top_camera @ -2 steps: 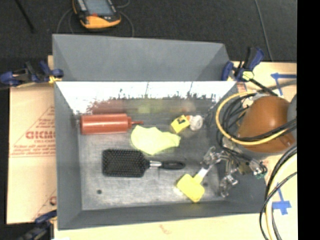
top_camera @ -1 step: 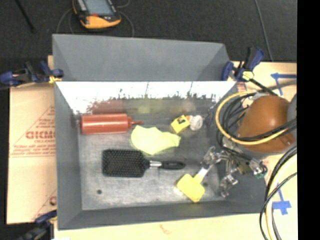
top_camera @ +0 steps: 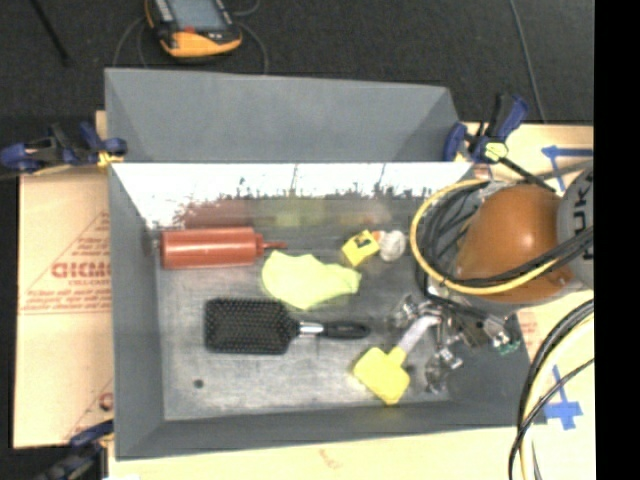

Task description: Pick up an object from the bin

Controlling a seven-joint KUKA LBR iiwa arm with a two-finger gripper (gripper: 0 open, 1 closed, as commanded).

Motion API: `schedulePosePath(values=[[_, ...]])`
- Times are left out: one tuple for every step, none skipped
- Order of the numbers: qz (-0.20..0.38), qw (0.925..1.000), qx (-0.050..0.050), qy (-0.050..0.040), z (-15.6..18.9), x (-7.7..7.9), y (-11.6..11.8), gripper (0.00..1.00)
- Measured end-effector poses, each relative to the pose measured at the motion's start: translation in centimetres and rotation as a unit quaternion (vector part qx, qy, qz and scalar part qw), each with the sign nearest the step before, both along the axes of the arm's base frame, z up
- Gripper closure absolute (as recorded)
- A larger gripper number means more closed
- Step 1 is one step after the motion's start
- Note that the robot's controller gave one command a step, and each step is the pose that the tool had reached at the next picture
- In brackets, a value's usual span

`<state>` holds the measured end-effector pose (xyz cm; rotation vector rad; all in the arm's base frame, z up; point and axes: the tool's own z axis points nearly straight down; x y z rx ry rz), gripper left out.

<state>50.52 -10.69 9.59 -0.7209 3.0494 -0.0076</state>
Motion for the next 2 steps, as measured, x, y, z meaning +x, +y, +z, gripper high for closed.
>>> schedulePosePath(values=[[0.069, 0.9976, 0.001, 0.0012, -1.2, -0.4, 2.9, 0.00], [0.163, 0.9865, -0.002, -0.0111, -2.1, -2.5, 5.5, 1.00]])
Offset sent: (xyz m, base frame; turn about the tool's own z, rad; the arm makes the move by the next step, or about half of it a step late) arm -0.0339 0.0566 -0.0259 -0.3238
